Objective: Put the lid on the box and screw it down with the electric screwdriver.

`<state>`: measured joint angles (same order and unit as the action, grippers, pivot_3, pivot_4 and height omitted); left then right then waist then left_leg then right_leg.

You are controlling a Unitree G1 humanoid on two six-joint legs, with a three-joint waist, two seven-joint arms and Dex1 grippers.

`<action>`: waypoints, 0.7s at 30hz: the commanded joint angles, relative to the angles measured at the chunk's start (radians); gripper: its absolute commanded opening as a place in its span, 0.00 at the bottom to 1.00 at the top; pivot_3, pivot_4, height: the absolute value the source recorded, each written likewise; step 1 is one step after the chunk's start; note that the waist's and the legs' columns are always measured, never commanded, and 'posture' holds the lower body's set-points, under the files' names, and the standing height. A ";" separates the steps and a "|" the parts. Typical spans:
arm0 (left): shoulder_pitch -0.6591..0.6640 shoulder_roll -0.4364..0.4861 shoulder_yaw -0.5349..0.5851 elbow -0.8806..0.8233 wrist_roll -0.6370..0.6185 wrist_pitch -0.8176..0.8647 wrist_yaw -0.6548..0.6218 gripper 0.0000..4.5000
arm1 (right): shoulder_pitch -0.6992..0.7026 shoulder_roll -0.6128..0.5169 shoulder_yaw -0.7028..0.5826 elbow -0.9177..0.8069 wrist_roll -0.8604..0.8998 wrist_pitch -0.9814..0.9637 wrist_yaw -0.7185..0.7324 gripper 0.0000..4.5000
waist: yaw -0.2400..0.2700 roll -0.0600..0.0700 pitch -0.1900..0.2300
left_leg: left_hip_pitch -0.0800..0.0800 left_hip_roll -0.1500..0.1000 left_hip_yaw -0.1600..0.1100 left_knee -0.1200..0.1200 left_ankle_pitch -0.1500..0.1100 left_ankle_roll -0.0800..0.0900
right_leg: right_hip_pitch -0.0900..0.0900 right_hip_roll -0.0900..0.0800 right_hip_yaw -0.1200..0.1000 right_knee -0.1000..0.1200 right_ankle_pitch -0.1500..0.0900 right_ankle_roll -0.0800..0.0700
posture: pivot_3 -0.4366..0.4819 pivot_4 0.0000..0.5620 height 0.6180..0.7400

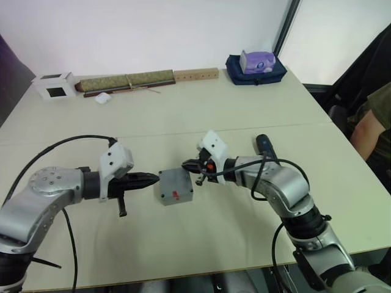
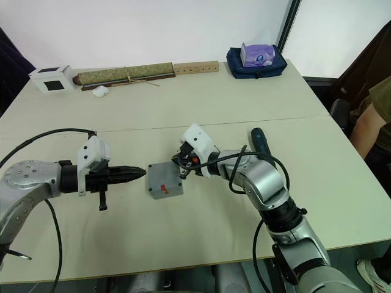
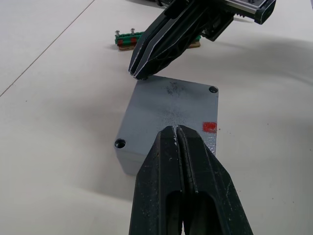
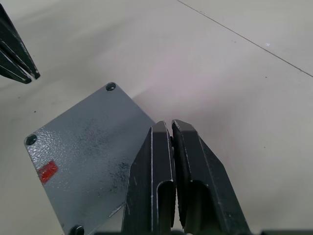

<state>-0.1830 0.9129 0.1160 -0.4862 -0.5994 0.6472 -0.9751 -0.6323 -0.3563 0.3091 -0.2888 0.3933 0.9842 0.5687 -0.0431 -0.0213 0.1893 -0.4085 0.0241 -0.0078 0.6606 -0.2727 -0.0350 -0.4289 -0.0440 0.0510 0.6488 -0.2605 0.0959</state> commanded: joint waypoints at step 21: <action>-0.022 -0.024 0.008 -0.039 -0.030 0.001 0.016 0.00 | -0.044 -0.082 -0.068 -0.038 0.024 0.011 0.120 0.72 | 0.004 0.000 0.000 | 0.000 0.000 0.000 0.001 0.000 0.000 | 0.000 -0.001 0.000 0.001 0.000 0.000 | 0.48 0.27 1.00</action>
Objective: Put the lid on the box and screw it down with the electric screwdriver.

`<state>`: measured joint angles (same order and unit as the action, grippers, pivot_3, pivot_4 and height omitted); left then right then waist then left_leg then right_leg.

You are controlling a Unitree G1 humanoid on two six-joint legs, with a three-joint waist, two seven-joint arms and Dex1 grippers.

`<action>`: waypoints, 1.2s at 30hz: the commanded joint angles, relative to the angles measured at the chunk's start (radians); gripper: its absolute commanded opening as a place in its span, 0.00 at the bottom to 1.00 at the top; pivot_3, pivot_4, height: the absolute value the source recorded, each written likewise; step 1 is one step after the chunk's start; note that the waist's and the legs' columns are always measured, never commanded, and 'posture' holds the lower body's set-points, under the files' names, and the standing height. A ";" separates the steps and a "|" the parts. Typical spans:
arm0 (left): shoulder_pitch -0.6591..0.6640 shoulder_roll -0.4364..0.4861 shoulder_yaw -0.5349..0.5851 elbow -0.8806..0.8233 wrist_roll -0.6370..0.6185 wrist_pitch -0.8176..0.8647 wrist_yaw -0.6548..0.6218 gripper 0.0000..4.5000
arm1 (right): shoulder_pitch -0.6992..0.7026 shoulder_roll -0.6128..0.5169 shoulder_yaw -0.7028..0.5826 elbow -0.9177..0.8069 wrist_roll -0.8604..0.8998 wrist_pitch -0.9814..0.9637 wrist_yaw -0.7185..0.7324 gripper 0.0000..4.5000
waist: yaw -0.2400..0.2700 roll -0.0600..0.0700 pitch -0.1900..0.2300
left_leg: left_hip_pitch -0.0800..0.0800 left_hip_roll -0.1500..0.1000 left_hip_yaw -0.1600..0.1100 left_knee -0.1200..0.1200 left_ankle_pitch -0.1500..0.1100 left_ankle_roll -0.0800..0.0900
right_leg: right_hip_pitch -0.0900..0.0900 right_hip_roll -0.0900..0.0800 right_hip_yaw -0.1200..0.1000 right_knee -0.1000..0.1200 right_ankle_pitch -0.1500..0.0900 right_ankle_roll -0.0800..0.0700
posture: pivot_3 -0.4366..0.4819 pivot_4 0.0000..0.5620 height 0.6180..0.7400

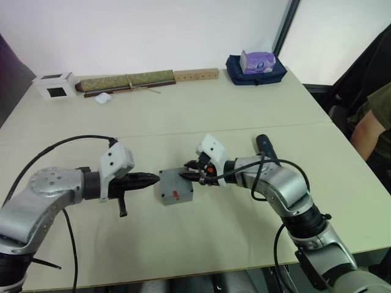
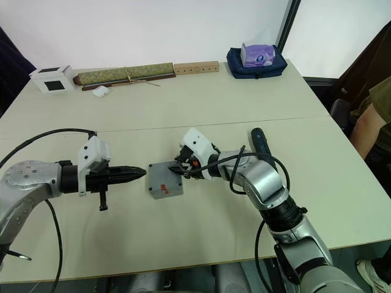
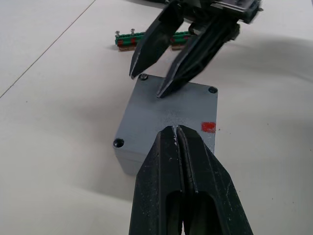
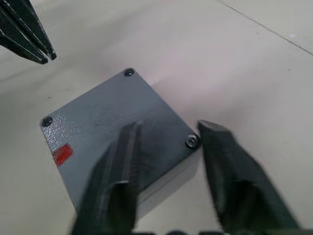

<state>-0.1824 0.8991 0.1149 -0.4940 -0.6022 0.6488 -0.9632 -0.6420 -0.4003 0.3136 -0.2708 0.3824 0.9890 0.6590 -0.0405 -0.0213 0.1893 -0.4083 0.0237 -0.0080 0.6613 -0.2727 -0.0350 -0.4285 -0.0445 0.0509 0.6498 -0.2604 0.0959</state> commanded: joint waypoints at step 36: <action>-0.260 -0.198 -0.209 0.041 0.085 -0.153 -0.038 0.00 | -0.391 -0.460 0.140 0.562 0.009 0.544 0.054 0.99 | 0.000 0.001 0.000 | 0.000 -0.002 0.000 0.002 0.000 0.000 | 0.001 0.000 0.001 0.000 0.000 0.000 | 0.48 0.27 1.00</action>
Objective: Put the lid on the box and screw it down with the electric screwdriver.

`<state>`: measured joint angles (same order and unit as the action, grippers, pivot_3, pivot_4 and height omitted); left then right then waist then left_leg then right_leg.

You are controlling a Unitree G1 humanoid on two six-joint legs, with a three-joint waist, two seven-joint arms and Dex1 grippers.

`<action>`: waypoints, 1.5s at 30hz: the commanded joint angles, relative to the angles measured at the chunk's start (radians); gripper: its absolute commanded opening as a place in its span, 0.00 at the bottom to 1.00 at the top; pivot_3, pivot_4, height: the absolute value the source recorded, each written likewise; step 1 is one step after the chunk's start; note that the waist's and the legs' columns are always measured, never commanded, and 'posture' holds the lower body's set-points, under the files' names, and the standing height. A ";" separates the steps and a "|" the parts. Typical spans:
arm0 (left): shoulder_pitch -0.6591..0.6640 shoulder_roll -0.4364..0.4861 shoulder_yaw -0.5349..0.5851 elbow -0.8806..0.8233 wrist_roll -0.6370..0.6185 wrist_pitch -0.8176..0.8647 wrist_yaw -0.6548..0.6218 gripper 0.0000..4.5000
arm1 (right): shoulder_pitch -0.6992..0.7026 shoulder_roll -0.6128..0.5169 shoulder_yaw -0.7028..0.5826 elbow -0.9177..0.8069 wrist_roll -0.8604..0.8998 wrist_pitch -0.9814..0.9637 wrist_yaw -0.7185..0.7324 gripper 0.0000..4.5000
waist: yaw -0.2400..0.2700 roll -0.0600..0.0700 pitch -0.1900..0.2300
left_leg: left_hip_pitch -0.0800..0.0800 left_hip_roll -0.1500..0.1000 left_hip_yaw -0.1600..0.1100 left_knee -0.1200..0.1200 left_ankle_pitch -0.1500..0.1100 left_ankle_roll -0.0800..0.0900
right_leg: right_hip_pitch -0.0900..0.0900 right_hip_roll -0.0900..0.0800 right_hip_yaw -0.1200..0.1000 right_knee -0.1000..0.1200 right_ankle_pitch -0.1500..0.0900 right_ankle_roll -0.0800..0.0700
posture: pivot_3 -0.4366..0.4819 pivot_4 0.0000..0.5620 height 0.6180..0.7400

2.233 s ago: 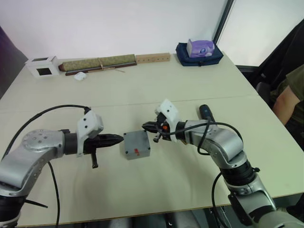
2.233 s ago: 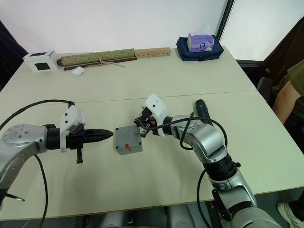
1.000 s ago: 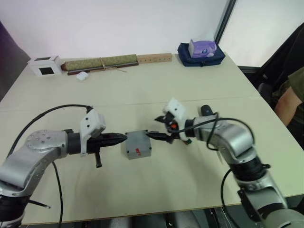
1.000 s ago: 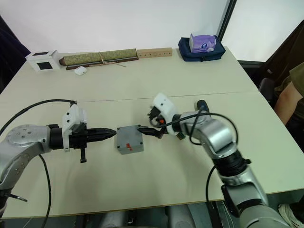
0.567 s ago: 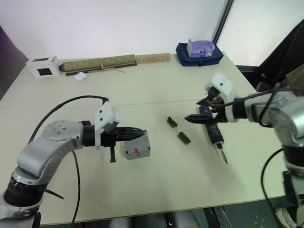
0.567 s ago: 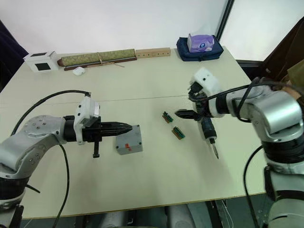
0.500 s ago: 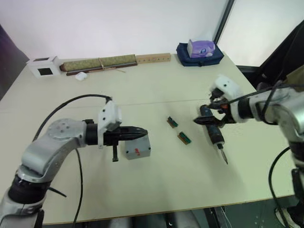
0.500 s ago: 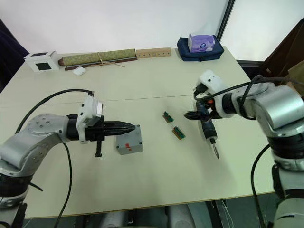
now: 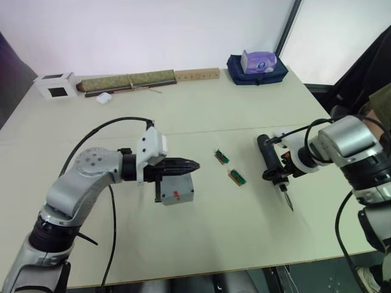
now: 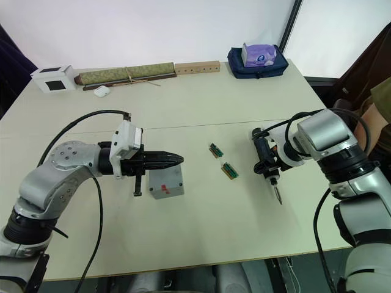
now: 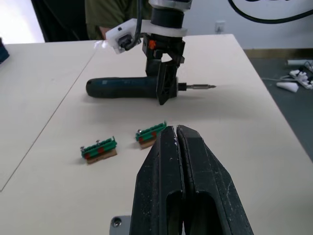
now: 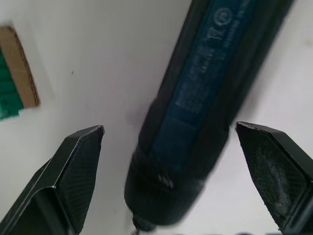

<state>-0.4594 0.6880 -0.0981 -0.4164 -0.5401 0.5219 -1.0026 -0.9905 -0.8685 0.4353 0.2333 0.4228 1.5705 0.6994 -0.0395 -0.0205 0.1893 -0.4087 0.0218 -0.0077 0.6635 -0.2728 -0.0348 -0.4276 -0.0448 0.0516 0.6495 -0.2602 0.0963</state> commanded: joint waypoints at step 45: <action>0.013 0.024 -0.104 0.304 0.223 -0.139 -0.132 0.00 | 0.472 0.706 -0.386 -0.613 0.044 -1.185 -0.087 0.41 | 0.018 0.005 0.003 | 0.000 -0.001 -0.001 0.002 0.000 0.000 | 0.000 -0.001 0.000 0.003 0.002 0.002 | 0.48 0.27 1.00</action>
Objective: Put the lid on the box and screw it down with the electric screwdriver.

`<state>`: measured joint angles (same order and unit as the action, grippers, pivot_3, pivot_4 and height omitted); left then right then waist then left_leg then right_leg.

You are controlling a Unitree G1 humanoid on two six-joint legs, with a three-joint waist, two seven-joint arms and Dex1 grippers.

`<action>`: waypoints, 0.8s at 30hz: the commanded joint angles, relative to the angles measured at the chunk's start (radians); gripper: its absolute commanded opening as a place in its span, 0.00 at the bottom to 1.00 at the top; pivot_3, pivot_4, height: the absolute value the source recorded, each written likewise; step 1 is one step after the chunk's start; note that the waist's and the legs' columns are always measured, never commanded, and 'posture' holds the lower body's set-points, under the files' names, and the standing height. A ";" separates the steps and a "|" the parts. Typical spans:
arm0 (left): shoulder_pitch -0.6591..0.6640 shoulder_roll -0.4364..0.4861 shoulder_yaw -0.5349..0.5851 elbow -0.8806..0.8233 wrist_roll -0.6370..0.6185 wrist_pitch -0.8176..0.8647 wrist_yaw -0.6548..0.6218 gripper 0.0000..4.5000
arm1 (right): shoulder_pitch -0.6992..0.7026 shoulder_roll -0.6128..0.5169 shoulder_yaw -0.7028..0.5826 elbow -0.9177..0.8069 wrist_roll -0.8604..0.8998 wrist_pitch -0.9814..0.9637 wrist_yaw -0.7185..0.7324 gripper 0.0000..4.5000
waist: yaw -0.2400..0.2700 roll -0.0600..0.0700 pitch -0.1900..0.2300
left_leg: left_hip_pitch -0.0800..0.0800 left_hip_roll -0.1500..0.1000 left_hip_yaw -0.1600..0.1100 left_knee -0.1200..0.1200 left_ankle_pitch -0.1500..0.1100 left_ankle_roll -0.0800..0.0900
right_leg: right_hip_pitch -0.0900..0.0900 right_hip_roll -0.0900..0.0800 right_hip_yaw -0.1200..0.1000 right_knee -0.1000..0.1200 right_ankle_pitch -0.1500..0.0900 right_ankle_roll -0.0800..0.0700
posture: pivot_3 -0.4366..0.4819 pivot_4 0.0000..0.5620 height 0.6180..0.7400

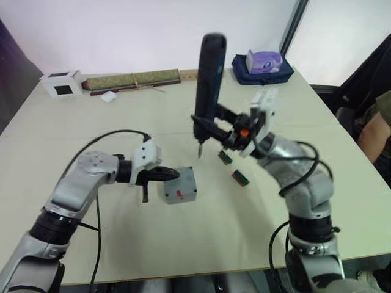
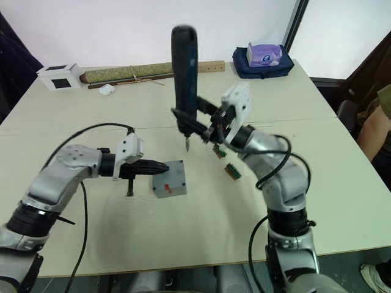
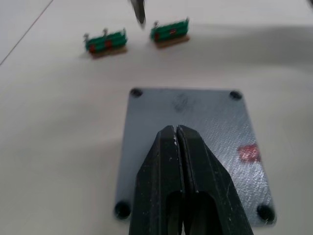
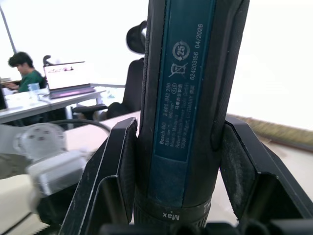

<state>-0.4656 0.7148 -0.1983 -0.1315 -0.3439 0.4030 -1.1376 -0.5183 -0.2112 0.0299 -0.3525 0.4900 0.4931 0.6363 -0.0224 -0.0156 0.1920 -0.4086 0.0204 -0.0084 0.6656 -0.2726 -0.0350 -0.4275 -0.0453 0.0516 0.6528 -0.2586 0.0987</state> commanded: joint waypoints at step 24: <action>0.003 -0.019 -0.024 0.047 0.065 -0.037 0.000 0.00 | 0.094 0.068 0.119 0.087 -0.162 -0.318 -0.021 0.41 | 0.003 0.000 0.000 | 0.001 0.000 -0.001 0.000 0.000 0.000 | 0.001 0.001 0.000 0.001 0.000 0.000 | 0.48 0.27 1.00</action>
<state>-0.4747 0.6921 -0.2043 -0.1003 -0.3081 0.3602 -1.1333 -0.4092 -0.1458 0.1463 -0.2466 0.3317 0.2150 0.6090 -0.0195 -0.0158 0.1916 -0.4072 0.0205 -0.0092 0.6659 -0.2723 -0.0353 -0.4264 -0.0448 0.0514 0.6542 -0.2586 0.0986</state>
